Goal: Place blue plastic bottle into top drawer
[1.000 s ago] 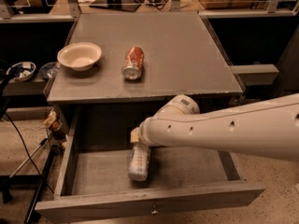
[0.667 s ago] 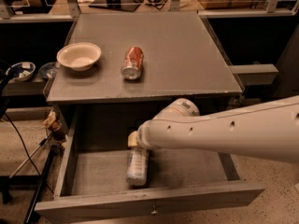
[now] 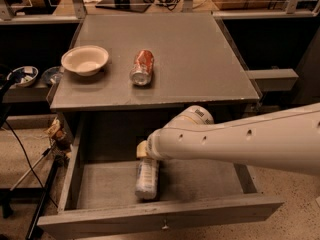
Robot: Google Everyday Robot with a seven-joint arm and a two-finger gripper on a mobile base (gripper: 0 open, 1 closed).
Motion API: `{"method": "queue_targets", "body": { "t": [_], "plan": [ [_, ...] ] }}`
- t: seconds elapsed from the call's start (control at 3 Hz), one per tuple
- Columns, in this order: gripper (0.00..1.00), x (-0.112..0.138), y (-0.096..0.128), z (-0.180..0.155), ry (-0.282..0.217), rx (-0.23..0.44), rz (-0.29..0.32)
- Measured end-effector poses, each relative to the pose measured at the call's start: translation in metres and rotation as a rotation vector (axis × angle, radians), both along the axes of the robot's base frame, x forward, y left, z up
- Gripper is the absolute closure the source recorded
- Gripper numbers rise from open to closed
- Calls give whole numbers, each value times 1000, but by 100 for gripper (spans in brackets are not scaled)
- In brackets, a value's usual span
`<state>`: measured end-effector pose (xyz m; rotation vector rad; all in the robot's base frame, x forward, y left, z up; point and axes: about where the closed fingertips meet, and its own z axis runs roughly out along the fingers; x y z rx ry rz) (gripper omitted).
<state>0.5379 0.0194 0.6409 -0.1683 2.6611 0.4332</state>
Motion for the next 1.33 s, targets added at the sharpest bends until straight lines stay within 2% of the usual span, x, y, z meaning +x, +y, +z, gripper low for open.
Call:
{"method": "queue_targets", "body": {
  "t": [0.67, 1.0, 1.33],
  "plan": [
    [10, 0, 0, 0, 0, 0, 0],
    [0, 0, 0, 0, 0, 0, 0],
    [0, 0, 0, 0, 0, 0, 0]
  ]
}}
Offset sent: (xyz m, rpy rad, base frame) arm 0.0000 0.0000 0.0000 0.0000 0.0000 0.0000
